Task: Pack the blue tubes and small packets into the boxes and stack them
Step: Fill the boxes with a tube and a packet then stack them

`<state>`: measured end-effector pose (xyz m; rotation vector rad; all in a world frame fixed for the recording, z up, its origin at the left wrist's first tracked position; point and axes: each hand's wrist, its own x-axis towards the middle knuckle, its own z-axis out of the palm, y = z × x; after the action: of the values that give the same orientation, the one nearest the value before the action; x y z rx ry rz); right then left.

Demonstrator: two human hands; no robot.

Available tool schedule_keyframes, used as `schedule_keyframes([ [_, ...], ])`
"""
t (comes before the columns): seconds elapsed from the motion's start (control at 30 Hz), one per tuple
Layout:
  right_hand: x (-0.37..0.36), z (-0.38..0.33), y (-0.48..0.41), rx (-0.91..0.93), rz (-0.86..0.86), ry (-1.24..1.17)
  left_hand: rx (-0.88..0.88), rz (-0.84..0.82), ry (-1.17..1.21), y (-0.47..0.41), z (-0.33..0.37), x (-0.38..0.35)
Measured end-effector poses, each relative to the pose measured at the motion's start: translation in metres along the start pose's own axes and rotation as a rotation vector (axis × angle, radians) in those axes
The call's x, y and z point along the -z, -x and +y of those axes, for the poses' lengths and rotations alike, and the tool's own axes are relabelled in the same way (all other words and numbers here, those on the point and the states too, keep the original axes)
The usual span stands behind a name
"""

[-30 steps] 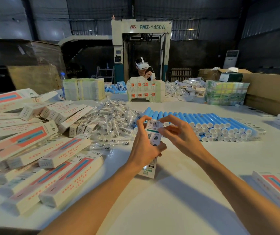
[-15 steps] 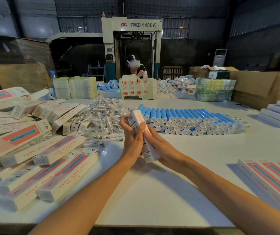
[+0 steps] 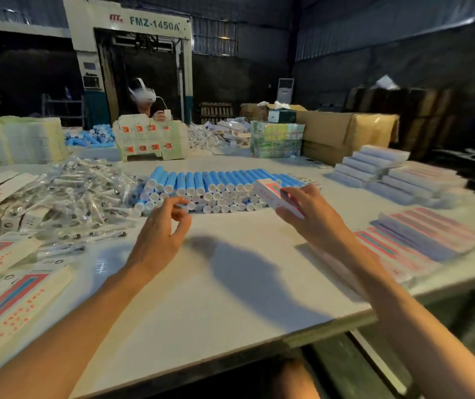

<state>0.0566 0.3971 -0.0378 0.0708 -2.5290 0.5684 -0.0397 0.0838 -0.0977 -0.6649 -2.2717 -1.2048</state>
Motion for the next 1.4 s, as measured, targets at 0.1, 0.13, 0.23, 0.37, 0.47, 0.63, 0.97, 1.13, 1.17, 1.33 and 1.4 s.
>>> schedule_keyframes([
  [0.1, 0.032, 0.053, 0.017, -0.084, 0.042, 0.212, -0.079, -0.157, -0.063, 0.009, 0.006, -0.003],
  [0.13, 0.041, 0.070, 0.024, -0.125, 0.033, 0.297, -0.107, -0.208, -0.068, 0.012, 0.008, -0.003],
  [0.23, 0.061, 0.115, 0.046, -0.225, 0.000, 0.482, -0.160, -0.281, -0.079, 0.015, 0.013, -0.001],
  [0.37, 0.073, 0.152, 0.069, -0.310, 0.009, 0.709, -0.164, -0.306, -0.082, 0.016, 0.013, 0.000],
  [0.47, 0.075, 0.165, 0.077, -0.355, 0.027, 0.754, -0.171, -0.333, -0.100, 0.015, 0.010, 0.000],
  [0.63, 0.079, 0.160, 0.075, -0.389, -0.003, 0.793, -0.160, -0.385, -0.125, 0.014, 0.006, 0.000],
  [0.97, 0.012, 0.007, 0.006, -0.026, 0.151, -0.045, -0.165, -0.446, -0.226, 0.016, 0.021, 0.008],
  [1.13, -0.064, -0.087, -0.024, 0.107, 0.026, -0.387, -0.014, -0.571, -0.544, 0.000, 0.042, 0.026],
  [1.17, -0.080, -0.098, -0.027, 0.101, -0.002, -0.419, 0.019, -0.595, -0.619, -0.002, 0.047, 0.033],
  [1.33, -0.145, -0.107, -0.024, 0.089, -0.178, -0.417, 0.175, -0.413, -0.899, 0.013, 0.048, 0.093],
  [1.4, -0.155, -0.101, -0.022, 0.083, -0.232, -0.406, 0.312, -0.347, -1.026, 0.025, 0.040, 0.123],
])
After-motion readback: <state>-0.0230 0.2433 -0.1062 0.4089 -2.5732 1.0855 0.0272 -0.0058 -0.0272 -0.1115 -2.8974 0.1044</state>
